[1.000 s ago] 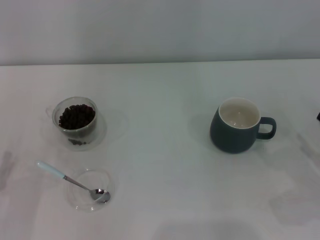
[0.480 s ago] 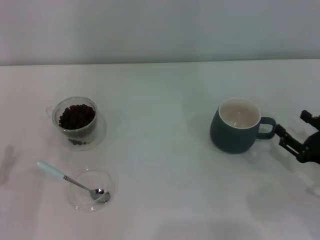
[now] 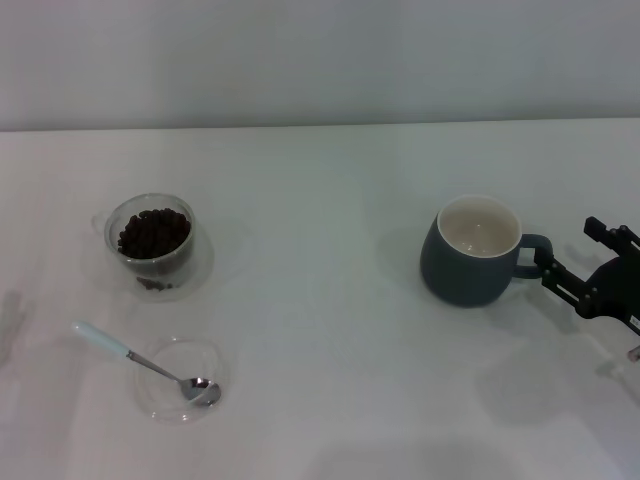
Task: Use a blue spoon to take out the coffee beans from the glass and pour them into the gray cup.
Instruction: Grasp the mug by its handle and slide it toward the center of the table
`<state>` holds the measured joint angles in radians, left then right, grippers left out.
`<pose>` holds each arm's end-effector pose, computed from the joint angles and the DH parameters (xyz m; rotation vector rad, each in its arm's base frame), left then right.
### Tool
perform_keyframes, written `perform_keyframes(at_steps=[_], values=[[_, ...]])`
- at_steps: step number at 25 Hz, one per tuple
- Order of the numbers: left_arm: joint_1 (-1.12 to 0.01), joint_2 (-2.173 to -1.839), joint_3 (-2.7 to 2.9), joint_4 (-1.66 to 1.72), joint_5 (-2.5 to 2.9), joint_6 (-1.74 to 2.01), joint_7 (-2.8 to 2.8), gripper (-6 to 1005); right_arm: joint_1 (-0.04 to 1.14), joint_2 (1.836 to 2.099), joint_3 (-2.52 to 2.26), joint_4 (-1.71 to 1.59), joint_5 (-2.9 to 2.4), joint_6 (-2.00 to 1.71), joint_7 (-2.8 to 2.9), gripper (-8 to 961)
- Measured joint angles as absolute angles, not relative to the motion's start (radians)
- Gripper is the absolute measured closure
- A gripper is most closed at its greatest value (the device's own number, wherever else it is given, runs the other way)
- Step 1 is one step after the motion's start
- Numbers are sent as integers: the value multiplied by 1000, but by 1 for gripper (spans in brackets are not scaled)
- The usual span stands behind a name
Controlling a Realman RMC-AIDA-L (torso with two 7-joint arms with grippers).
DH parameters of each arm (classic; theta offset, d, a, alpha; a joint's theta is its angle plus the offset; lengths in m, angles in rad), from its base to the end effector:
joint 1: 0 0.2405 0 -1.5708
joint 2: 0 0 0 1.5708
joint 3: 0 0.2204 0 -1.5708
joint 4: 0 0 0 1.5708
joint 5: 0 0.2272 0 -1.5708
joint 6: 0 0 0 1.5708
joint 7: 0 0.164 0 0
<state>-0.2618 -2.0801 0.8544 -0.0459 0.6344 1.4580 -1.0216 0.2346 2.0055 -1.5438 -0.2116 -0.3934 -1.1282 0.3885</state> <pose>-0.3609 0.2559 0.0156 -1.2843 -1.1620 -1.2697 0.3585 0.2890 -0.0094 -1.9430 0.5348 0.5297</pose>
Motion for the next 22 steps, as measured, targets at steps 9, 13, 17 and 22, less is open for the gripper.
perform_keyframes(at_steps=[9, 13, 17, 22], values=[[-272, -2079, 854, -46, 625, 1437, -1022, 122, 248, 2010, -1546, -212, -393, -1089, 373, 158], [-274, -2078, 854, -46, 624, 1434, -1022, 122, 252, 2011, -1546, -214, -394, -1067, 365, 158], [-275, -2078, 854, -46, 622, 1432, -1022, 121, 256, 2013, -1546, -214, -393, -1061, 357, 158], [-277, -2078, 854, -46, 622, 1429, -1022, 121, 260, 2013, -1546, -213, -388, -1057, 357, 207]])
